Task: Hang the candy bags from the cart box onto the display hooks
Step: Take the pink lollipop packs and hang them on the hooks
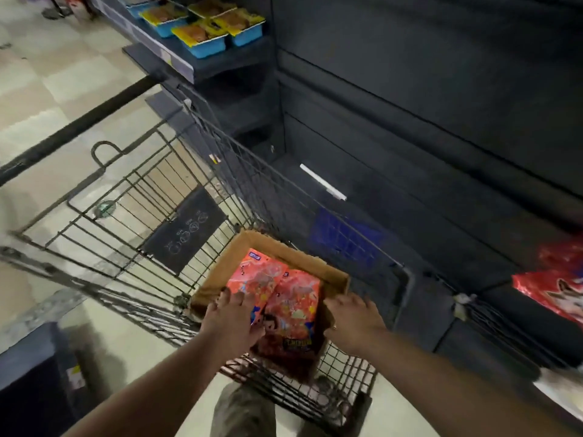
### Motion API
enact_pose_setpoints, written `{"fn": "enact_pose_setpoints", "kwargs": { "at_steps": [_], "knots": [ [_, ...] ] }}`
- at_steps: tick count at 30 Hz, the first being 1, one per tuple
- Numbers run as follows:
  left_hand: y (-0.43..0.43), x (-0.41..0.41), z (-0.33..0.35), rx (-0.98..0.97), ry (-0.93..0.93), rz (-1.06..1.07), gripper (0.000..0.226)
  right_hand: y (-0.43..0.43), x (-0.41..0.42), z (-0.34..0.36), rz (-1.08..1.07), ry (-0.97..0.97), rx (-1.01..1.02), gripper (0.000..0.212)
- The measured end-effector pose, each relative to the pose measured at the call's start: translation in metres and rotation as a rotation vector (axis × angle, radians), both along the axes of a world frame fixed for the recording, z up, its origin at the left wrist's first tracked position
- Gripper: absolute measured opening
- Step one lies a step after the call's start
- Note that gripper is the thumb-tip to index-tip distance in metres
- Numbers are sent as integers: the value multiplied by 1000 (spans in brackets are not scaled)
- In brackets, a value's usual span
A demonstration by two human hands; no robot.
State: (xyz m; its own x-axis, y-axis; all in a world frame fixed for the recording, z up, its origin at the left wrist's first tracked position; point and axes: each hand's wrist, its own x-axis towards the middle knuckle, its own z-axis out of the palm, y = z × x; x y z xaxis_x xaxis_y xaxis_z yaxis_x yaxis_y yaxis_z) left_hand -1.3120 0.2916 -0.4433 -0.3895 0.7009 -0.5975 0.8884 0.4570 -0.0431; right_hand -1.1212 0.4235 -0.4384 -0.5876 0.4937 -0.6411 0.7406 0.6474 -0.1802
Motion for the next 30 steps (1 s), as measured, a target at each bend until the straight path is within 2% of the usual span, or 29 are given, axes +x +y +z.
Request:
{"fn": "enact_pose_setpoints", "kwargs": {
  "at_steps": [7, 15, 22, 25, 28, 30],
  "knots": [
    [37, -68, -48, -89, -81, -177, 77, 4, -40, -41, -234, -84, -94, 63],
    [60, -141, -119, -124, -155, -196, 77, 2, -79, -116, -475, -150, -209, 53],
    [66, -155, -189, -216, -248, -50, 79, -1, -86, -181, -726, -178, -329, 54],
    [68, -157, -215, -254, -296, 29, 82, -3, -89, -206, -815, -177, -358, 64],
    [71, -156, -238, -216, -387, 134, 82, -5, -92, -227, -860, -152, -380, 69],
    [73, -154, -250, -160, -404, 222, 90, -7, -93, -237, -892, -131, -387, 72]
  ]
}}
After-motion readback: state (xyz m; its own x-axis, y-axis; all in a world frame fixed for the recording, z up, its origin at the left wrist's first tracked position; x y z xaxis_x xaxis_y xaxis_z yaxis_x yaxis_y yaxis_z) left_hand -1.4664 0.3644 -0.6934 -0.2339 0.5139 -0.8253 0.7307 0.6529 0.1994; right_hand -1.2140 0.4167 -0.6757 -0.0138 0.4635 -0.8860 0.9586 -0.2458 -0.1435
